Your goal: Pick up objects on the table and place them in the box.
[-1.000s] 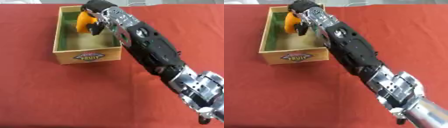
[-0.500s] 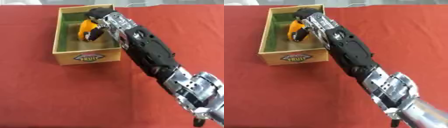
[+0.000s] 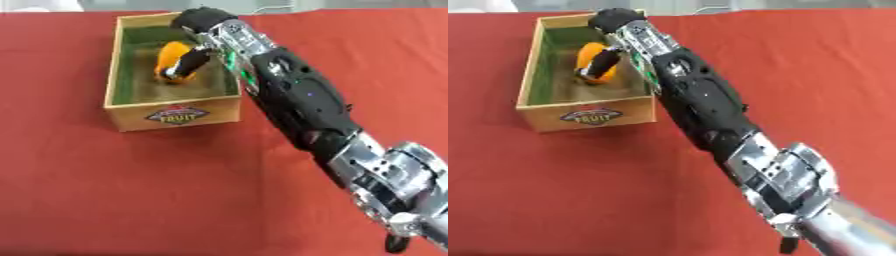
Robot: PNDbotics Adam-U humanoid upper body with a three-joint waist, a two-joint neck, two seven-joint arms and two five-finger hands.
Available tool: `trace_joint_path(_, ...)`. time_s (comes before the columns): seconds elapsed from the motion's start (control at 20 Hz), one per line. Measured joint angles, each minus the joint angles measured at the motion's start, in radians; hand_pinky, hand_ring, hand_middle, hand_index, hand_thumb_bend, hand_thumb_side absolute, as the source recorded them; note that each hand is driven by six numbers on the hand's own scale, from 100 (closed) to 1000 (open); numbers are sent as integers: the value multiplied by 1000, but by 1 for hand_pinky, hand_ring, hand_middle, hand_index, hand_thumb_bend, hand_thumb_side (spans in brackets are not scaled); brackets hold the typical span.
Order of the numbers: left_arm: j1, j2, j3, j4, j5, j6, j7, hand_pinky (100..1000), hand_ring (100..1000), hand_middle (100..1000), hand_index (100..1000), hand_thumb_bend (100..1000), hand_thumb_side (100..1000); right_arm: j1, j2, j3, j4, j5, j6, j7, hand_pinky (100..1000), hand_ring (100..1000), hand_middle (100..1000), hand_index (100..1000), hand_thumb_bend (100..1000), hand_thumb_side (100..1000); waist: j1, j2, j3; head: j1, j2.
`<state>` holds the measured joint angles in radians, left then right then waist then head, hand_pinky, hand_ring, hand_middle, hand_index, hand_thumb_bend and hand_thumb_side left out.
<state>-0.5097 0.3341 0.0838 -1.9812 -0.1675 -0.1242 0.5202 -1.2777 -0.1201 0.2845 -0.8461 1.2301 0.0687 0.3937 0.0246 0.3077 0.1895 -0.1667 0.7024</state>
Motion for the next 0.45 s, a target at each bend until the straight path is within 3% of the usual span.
trace_joint_path(0.3, 9, 0, 0, 0, -1, 1, 1, 574, 604, 662, 806, 127, 904, -8, -84, 7, -134, -75, -35, -66, 798, 873, 819, 1000, 110, 578, 5, -9, -13, 15, 8)
trace_joint_path(0.45, 14, 0, 1, 0, -2, 1, 4, 574, 605, 662, 806, 127, 903, -5, -139, 7, -207, -117, -51, -109, 789, 855, 787, 1000, 100, 566, 7, -12, -21, 26, 9)
